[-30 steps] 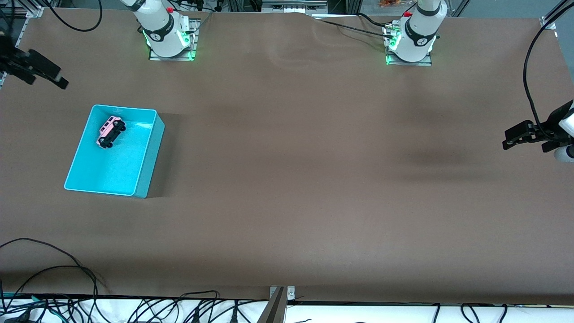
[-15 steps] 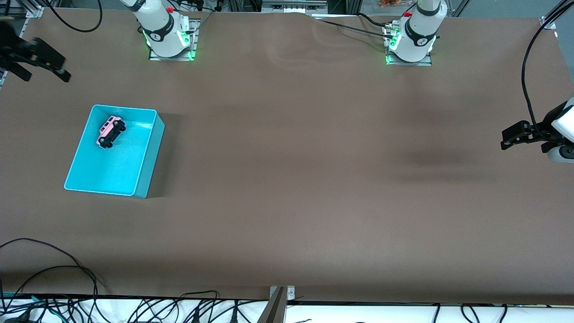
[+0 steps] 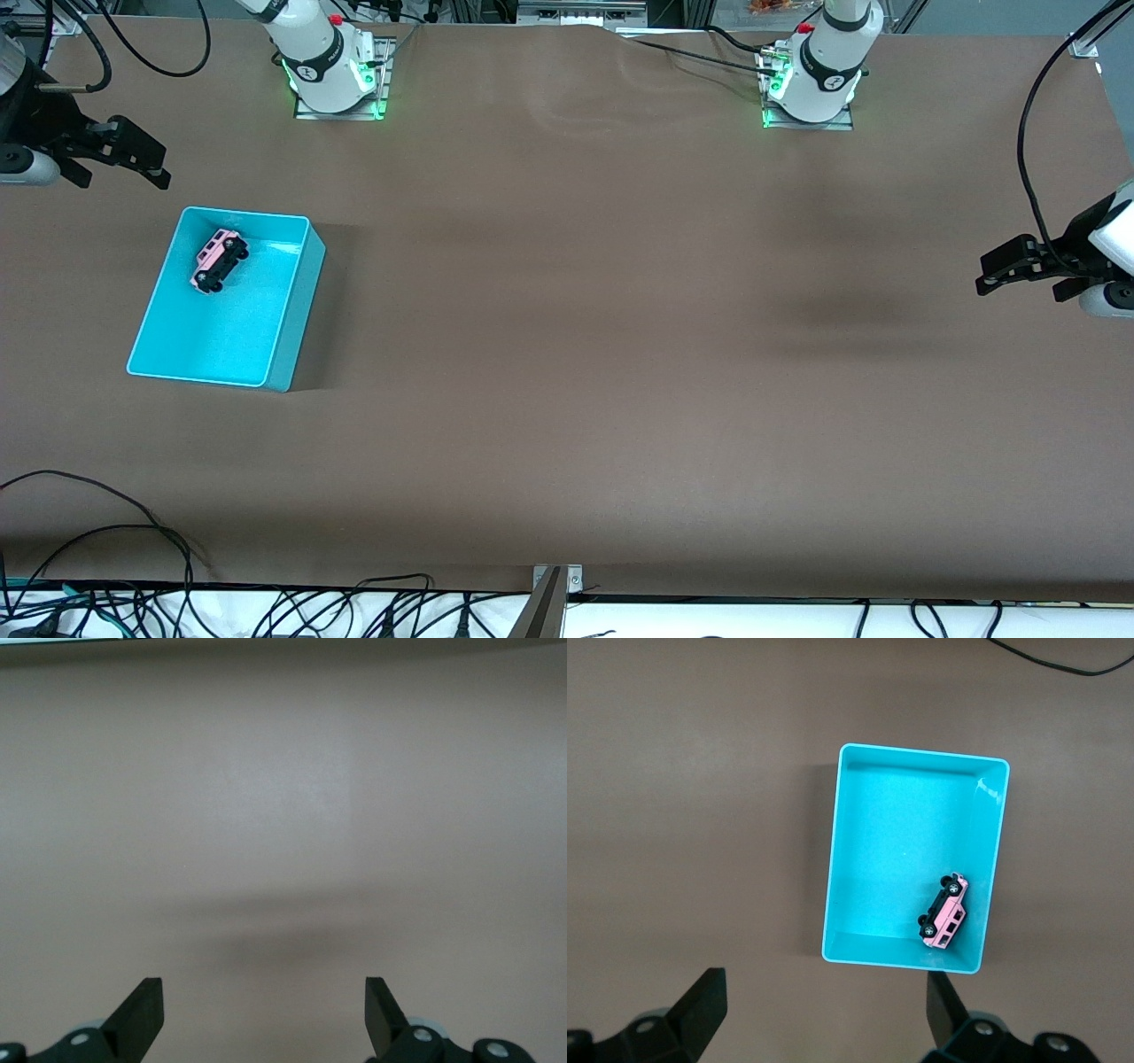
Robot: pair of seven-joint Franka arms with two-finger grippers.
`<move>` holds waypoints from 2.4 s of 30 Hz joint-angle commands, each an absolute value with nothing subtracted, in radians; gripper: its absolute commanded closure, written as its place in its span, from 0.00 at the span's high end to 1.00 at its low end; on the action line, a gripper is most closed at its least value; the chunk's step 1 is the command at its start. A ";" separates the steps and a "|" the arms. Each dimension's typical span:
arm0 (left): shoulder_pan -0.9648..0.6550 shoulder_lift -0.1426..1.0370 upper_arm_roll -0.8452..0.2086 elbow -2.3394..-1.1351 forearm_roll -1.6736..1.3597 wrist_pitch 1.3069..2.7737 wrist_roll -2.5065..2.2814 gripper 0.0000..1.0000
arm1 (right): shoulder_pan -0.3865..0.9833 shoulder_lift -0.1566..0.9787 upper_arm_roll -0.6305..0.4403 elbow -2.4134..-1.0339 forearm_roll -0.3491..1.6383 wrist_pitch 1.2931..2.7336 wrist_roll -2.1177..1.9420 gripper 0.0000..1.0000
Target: Wind and store pink jeep toy
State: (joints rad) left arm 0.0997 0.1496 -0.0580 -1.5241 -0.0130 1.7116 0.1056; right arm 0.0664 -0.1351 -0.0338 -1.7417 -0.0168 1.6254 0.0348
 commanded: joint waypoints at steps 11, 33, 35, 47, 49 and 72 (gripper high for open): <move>0.103 0.133 -0.060 -1.531 -0.026 1.713 0.100 1.00 | 0.066 -0.135 -0.032 -1.744 -0.023 1.623 0.020 1.00; 0.104 0.057 -0.080 -1.624 0.046 1.677 0.100 1.00 | 0.066 -0.140 -0.032 -1.746 -0.021 1.608 0.012 1.00; 0.104 0.057 -0.080 -1.624 0.046 1.677 0.100 1.00 | 0.066 -0.140 -0.032 -1.746 -0.021 1.608 0.012 1.00; 0.104 0.058 -0.080 -1.623 0.046 1.677 0.100 1.00 | 0.066 -0.137 -0.035 -1.746 -0.017 1.609 0.008 1.00; 0.104 0.058 -0.081 -1.623 0.046 1.677 0.100 1.00 | 0.071 -0.135 -0.029 -1.746 -0.017 1.609 0.017 1.00; 0.103 0.060 -0.081 -1.623 0.046 1.677 0.100 1.00 | 0.086 -0.137 -0.025 -1.747 -0.020 1.608 0.011 1.00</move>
State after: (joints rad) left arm 0.1001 0.0844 -0.0728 -1.5986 0.0201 1.6772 0.1046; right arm 0.0821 -0.1268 -0.0260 -1.7418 -0.0166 1.6169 0.0229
